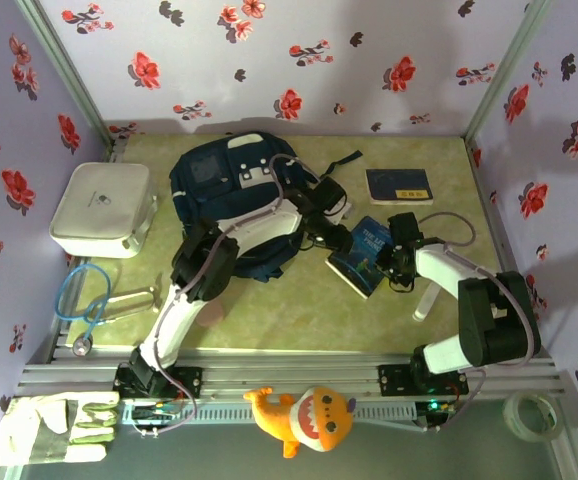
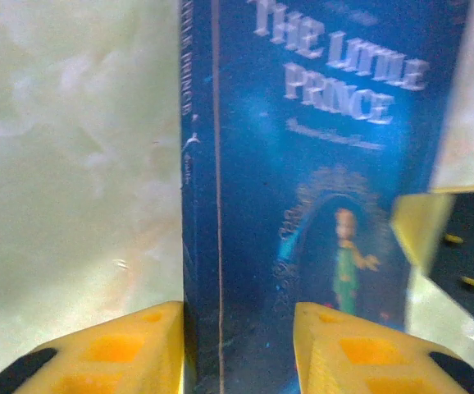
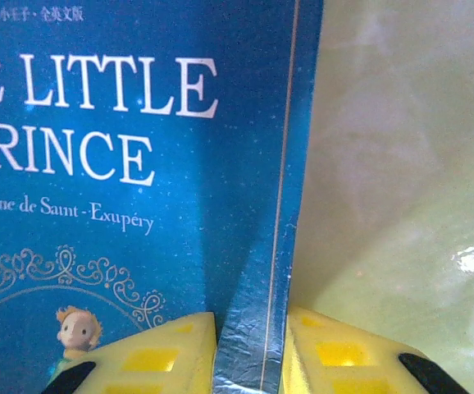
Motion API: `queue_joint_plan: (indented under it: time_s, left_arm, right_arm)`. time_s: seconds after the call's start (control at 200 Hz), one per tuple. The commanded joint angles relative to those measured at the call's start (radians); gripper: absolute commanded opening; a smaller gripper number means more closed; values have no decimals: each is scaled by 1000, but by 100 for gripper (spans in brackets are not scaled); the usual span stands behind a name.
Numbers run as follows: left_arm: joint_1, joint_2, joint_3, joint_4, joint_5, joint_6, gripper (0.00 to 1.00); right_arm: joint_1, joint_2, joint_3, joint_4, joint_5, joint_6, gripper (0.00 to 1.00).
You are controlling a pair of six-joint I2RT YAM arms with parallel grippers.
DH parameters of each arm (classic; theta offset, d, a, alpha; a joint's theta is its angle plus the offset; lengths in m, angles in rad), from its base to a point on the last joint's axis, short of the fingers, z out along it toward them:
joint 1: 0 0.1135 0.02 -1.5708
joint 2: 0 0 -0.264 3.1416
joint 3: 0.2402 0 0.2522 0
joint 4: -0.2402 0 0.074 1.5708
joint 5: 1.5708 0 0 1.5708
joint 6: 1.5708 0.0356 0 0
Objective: Pack the student bag
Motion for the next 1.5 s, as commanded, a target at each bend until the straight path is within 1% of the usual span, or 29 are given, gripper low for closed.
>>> queue_joint_plan:
  time_s: [0.0,0.035,0.1,0.27,0.505,0.61,0.775,0.835,0.885,1.03,1.145,1.32,1.395,1.495]
  left_arm:
    - [-21,-82,-43,112,187,-35,34]
    - [-21,-86,-68,143,214,-53,34]
    - [-21,-77,-89,171,218,-72,33]
    - [-19,-2,-36,123,219,-88,30]
    - [-19,16,-15,99,216,-76,28]
    - [-19,14,-18,101,217,-76,24]
    - [-14,-18,-34,114,184,-74,12]
    - [-7,-43,-57,129,169,-76,6]
    - [1,-71,-81,147,154,-77,0]
    - [44,-182,-186,222,98,-91,0]
    - [96,-283,-282,301,64,-127,0]
    - [193,-445,-433,411,8,-194,0]
    - [236,-515,-495,458,-29,-234,0]
    - [290,-601,-586,566,-69,-310,0]
  right_arm:
    - [0,55,-11,70,-31,10,26]
    - [1,54,-10,71,-33,10,26]
    - [1,57,-11,72,-35,8,26]
    - [2,67,-12,75,-41,8,26]
    - [1,60,-20,82,-30,14,26]
    - [2,56,-20,82,-27,15,26]
    - [2,42,-17,74,-19,19,27]
    - [2,22,-16,64,-9,20,31]
    - [1,-2,-17,56,-4,20,37]
    - [3,-109,-35,80,-23,20,53]
    - [5,-200,-56,130,-61,48,61]
    - [17,-301,-119,307,-156,162,75]
    - [32,-327,-139,387,-179,218,80]
    - [68,-343,-160,507,-191,287,84]
